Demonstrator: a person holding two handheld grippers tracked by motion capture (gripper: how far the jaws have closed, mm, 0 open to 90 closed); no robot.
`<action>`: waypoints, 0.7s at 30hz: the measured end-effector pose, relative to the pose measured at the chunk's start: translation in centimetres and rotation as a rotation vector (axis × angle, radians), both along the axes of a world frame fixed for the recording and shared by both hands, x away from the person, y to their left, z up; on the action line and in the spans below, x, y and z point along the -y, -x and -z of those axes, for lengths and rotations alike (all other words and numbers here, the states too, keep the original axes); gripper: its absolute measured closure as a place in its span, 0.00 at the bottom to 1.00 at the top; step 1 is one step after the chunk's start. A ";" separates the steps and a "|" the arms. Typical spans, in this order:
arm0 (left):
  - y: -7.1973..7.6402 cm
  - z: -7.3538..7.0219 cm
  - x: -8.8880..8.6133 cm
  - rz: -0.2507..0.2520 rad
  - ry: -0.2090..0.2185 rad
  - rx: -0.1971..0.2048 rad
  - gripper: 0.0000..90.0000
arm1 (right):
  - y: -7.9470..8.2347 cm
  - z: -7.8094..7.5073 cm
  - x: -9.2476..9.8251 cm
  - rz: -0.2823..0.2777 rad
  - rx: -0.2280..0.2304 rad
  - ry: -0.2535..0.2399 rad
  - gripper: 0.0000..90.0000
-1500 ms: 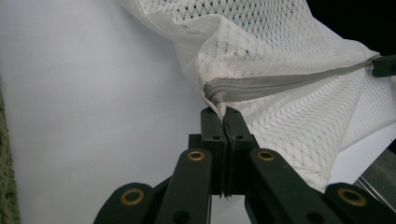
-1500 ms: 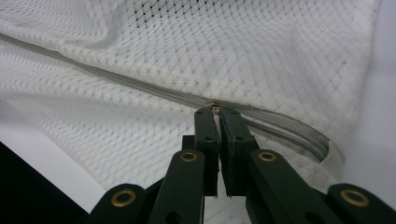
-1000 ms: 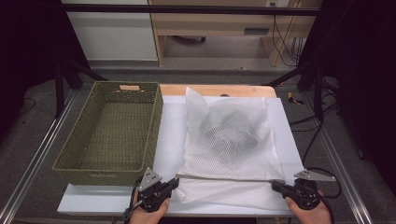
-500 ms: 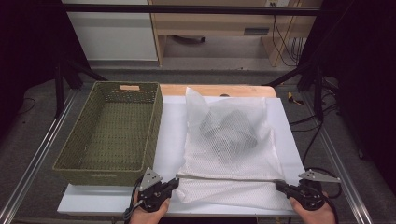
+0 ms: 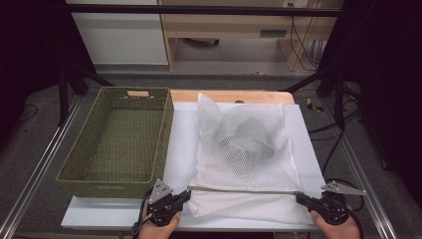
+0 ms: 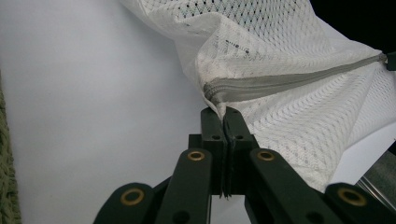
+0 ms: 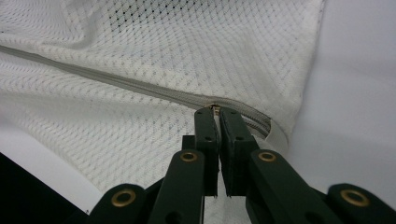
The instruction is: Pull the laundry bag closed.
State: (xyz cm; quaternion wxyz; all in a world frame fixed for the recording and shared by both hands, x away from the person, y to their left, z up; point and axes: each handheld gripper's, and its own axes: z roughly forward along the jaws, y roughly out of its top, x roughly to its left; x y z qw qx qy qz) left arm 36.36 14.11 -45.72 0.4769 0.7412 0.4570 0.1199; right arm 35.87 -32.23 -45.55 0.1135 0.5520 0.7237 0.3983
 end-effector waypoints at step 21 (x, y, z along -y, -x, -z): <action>0.0 0.0 -0.1 -0.007 -0.005 -0.002 0.99 | 0.1 -0.1 0.6 0.017 0.002 -0.002 0.97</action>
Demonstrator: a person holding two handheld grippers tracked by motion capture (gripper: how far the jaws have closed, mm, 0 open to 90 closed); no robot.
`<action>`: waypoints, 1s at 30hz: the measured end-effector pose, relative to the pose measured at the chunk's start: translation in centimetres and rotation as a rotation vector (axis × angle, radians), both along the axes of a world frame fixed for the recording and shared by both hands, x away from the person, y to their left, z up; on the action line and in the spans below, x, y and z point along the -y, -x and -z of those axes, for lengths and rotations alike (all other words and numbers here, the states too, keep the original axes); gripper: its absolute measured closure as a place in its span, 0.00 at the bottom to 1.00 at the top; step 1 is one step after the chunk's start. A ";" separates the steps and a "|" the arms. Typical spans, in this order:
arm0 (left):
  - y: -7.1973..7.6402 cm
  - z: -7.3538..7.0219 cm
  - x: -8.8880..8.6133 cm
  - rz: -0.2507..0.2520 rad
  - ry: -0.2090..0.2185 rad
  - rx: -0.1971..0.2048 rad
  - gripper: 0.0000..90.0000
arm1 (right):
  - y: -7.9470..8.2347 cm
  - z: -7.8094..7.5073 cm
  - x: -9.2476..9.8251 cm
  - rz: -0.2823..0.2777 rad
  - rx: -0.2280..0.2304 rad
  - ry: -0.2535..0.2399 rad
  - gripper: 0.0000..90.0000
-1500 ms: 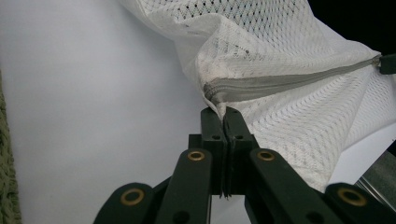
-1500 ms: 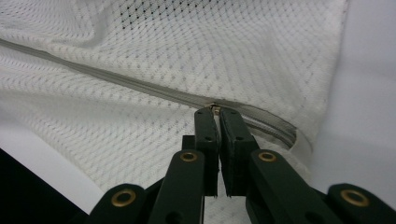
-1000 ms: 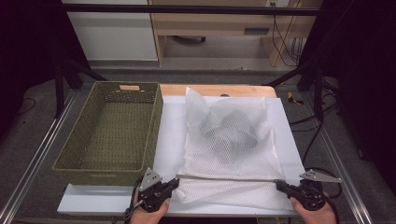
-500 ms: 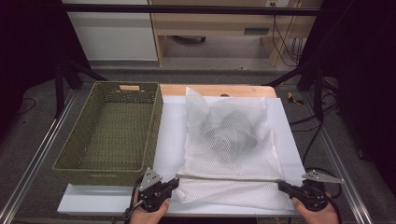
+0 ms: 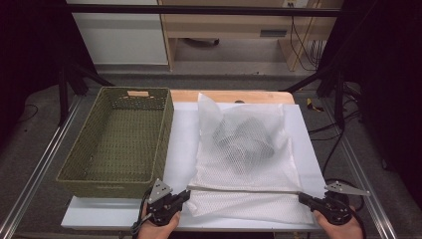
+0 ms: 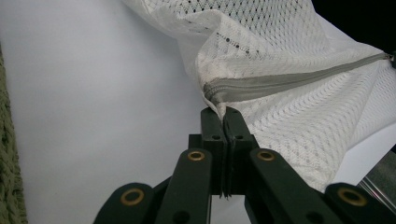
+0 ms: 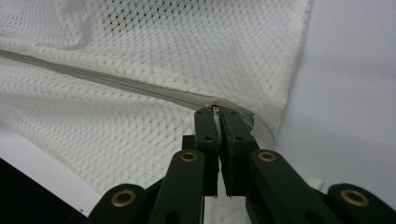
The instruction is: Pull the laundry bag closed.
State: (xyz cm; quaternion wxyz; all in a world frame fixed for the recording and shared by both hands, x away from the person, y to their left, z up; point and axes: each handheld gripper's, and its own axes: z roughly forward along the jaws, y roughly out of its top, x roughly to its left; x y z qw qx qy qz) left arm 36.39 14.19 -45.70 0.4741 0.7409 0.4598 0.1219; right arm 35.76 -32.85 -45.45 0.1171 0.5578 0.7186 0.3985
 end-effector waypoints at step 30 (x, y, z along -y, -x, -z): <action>-0.2 0.2 0.1 -0.003 -0.032 -0.018 0.99 | -0.2 0.2 0.9 0.033 0.010 0.028 0.97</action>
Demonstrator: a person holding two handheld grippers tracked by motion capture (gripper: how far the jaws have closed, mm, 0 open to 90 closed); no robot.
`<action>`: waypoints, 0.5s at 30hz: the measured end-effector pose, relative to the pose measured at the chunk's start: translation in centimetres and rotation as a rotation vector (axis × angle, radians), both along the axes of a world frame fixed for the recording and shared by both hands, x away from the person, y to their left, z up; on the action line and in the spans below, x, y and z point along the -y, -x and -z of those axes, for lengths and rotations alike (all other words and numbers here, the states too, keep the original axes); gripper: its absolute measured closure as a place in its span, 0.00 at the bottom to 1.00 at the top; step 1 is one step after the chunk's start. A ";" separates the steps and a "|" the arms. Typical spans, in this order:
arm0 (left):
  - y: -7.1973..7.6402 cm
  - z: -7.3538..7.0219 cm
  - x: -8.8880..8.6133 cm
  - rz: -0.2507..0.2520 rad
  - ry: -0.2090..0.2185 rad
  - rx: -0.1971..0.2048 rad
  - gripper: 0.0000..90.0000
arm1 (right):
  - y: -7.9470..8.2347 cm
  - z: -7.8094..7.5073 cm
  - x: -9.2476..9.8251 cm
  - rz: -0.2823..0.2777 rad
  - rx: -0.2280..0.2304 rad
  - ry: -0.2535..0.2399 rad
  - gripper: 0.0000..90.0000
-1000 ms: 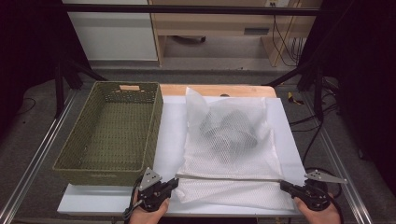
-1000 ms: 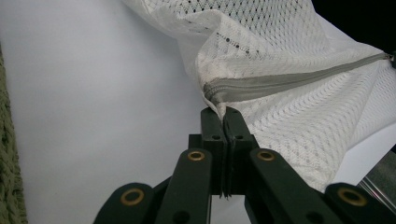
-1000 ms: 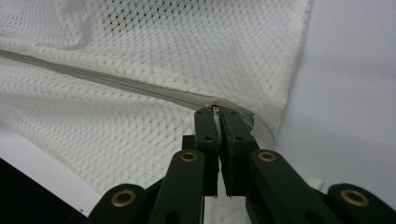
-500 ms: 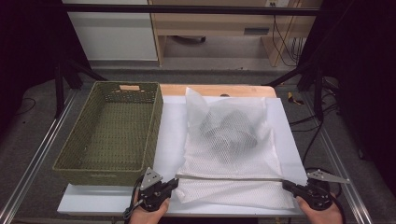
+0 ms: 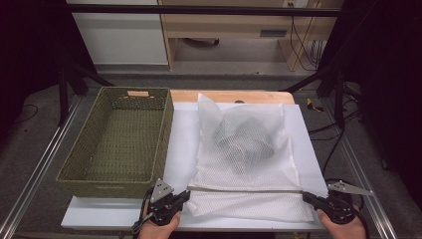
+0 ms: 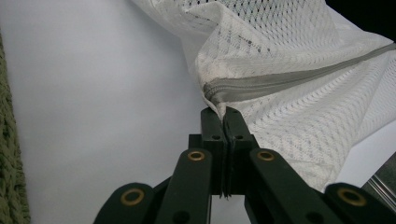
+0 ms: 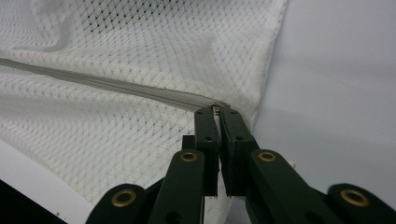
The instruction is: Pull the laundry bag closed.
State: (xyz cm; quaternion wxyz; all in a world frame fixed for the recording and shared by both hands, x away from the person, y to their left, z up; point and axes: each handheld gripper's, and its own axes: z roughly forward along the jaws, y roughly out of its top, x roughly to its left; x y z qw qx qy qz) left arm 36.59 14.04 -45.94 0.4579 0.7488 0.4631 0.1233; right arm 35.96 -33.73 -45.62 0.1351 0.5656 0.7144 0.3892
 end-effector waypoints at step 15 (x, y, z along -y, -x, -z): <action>-0.1 0.2 0.0 -0.010 -0.021 -0.007 0.99 | -0.1 0.2 0.3 0.005 -0.004 0.007 0.97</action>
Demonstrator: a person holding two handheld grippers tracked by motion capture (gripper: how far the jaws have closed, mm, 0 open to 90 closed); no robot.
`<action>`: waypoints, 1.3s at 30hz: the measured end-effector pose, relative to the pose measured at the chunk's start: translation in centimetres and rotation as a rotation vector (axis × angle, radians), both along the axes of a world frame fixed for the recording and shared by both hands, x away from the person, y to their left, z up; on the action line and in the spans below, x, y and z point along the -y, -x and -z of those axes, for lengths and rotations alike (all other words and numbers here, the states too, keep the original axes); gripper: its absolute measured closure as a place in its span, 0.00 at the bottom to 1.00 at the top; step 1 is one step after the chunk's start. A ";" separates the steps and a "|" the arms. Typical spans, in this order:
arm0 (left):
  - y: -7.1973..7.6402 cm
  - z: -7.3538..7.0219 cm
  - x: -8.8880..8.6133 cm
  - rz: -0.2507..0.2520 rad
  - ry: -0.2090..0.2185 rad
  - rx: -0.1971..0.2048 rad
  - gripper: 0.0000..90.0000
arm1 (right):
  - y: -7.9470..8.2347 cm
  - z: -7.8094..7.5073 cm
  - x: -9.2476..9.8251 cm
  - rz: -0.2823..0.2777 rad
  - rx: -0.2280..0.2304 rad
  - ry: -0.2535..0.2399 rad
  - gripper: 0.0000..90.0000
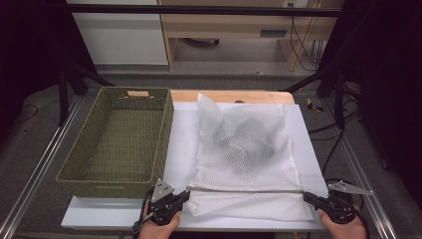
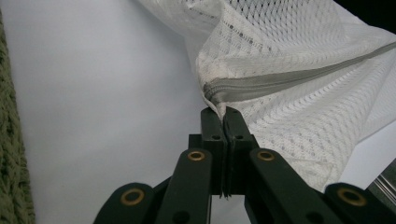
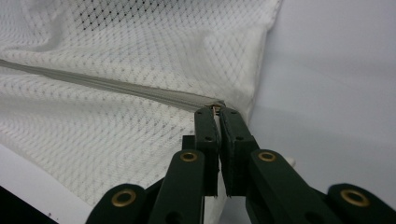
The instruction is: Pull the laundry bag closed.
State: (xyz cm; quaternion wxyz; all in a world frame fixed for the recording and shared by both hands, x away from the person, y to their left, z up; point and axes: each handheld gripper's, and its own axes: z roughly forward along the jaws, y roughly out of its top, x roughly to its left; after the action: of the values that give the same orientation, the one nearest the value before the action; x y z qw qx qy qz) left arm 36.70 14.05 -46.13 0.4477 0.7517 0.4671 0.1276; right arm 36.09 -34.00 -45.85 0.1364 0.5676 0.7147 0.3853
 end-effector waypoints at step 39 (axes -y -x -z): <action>0.4 0.4 -0.3 -0.019 -0.012 0.007 0.90 | 0.2 0.9 1.8 0.036 0.048 0.001 0.85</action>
State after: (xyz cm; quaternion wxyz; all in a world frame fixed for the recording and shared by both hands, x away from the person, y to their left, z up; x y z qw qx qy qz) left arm 36.25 14.39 -46.52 0.4437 0.7493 0.4720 0.1375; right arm 35.86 -35.78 -46.80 0.1606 0.5710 0.7011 0.3958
